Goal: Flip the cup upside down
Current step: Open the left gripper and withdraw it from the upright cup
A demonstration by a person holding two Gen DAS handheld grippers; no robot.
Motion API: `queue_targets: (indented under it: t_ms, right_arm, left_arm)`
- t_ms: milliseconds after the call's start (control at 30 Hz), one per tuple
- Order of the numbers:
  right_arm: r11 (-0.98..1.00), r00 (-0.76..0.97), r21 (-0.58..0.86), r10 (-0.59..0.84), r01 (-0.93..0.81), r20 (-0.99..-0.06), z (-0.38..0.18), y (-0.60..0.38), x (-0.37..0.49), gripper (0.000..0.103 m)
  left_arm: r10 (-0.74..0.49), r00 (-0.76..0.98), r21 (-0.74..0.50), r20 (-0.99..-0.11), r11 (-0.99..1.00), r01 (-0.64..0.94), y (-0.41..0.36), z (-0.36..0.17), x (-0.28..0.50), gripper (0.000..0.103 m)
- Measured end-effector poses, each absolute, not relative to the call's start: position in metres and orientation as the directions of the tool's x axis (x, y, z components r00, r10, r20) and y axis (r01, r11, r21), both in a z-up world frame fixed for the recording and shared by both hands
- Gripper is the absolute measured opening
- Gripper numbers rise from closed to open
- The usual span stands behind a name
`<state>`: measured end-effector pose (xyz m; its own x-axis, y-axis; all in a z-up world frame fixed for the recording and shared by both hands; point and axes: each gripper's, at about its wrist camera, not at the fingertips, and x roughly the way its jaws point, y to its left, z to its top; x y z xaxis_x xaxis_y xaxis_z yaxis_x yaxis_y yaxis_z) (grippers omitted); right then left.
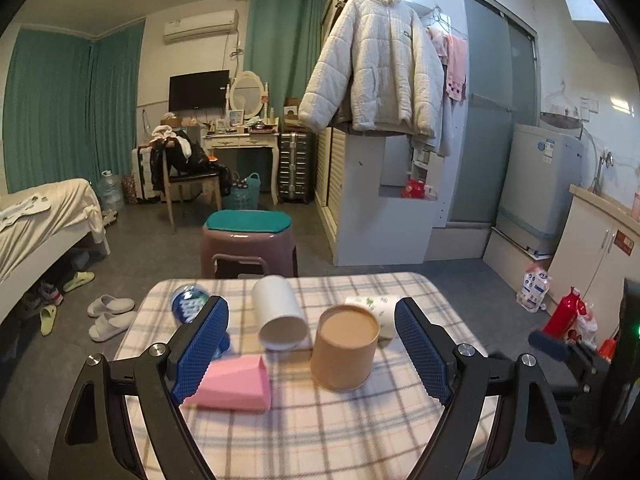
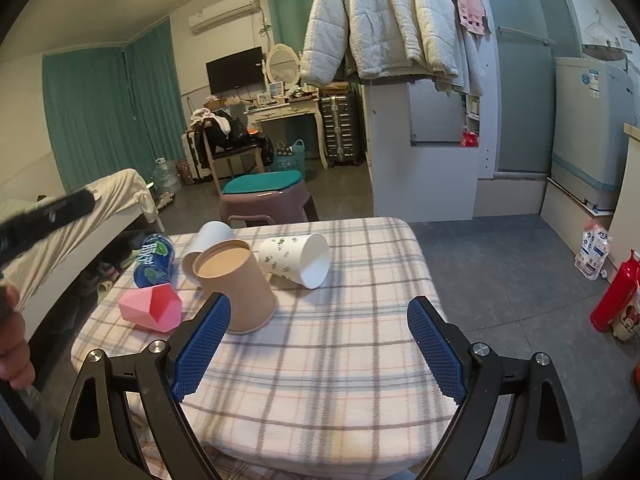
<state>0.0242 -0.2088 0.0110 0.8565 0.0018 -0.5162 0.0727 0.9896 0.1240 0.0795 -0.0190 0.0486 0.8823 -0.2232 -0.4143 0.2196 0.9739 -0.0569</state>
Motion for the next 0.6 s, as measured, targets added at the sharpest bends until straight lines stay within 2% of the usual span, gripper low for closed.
queue_targets:
  t_ms: [133,333,433,533,600]
  right_arm:
    - [0.992,0.853,0.113,0.010,0.057,-0.522,0.001,-0.196,0.026,0.090]
    - [0.995,0.866,0.088,0.006,0.043,-0.501,-0.011,-0.180,0.022,0.090]
    - [0.996,0.866,0.076,-0.004,0.048,-0.500,-0.016,-0.175,0.023,0.091]
    - [0.996,0.870,0.072,-0.006,0.048,-0.493,-0.018,-0.170,0.023,0.103]
    - [0.996,0.874,0.071,-0.005,0.046,-0.485,-0.016,-0.167,0.023,0.103]
  left_arm:
    - [-0.182,0.897,-0.011,-0.402,0.981,0.194,-0.010,0.028,0.067,0.088]
    - [-0.187,0.874,-0.052,-0.449,0.982,0.183,0.012,-0.002,0.060,0.088]
    - [-0.175,0.871,-0.071,-0.459,0.985,0.160,0.022,-0.011,0.059,0.100]
    - [-0.142,0.885,-0.070,-0.444,0.990,0.124,0.030,-0.012,0.058,0.102]
    - [-0.141,0.889,-0.071,-0.435,0.990,0.123,0.034,-0.011,0.057,0.103]
